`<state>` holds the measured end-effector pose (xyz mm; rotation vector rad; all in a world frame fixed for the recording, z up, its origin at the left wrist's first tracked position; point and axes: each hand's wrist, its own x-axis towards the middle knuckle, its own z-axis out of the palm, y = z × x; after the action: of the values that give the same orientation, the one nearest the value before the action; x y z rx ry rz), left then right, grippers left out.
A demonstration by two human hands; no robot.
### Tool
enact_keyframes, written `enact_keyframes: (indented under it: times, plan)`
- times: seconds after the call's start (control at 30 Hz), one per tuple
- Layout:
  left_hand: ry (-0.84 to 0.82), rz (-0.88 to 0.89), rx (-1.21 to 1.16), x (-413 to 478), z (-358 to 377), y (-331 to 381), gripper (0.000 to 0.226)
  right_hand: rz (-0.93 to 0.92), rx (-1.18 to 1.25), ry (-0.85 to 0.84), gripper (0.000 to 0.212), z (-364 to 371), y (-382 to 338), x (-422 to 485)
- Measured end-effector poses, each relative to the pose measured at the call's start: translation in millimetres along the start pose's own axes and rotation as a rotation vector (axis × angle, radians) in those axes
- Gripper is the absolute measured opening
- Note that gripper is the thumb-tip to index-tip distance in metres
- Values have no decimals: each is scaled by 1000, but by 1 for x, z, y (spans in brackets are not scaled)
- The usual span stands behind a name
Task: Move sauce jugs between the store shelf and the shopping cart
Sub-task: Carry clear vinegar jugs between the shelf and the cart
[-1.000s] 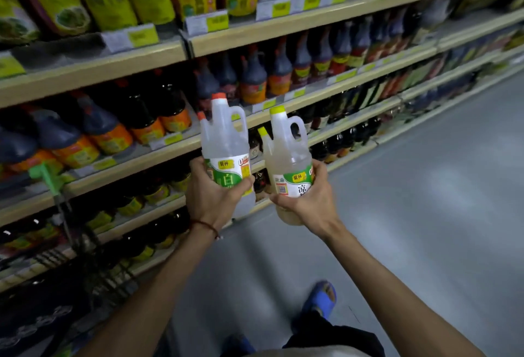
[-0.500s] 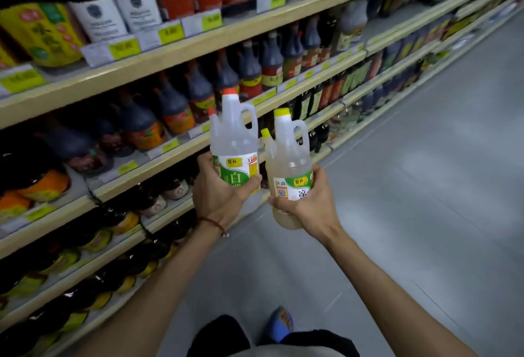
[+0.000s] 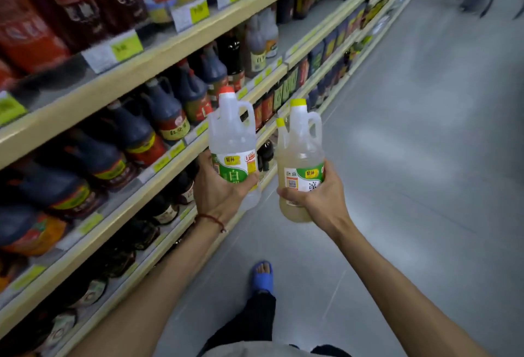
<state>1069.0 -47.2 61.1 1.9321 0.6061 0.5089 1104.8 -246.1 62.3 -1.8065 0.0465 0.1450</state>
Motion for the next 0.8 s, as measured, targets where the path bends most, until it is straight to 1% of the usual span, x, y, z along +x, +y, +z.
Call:
enact_keyframes:
  times: [0.1,0.23,0.33,0.4,0.57,0.7,0.8]
  plan:
    - [-51,41,2,49,41,17,93,7,-18,36,73,-13,-14,54]
    - [-114,76,4,106,94,41,92,20,-3,81,75,-26,-26,118]
    - [-137,95,24,138,132,56,87,33,24,112,75,-37,-31,162]
    - [-148,107,44,158,157,65,88,36,31,112,75,-46,-31,191]
    - [-149,129,67,205,226,82,89,21,44,71,80,-77,-28,272]
    - [-75,86,104,233,289,99,92,21,54,-27,83,-113,-18,348]
    - [2,25,122,247,336,115,87,9,21,-126,84,-144,-16,403]
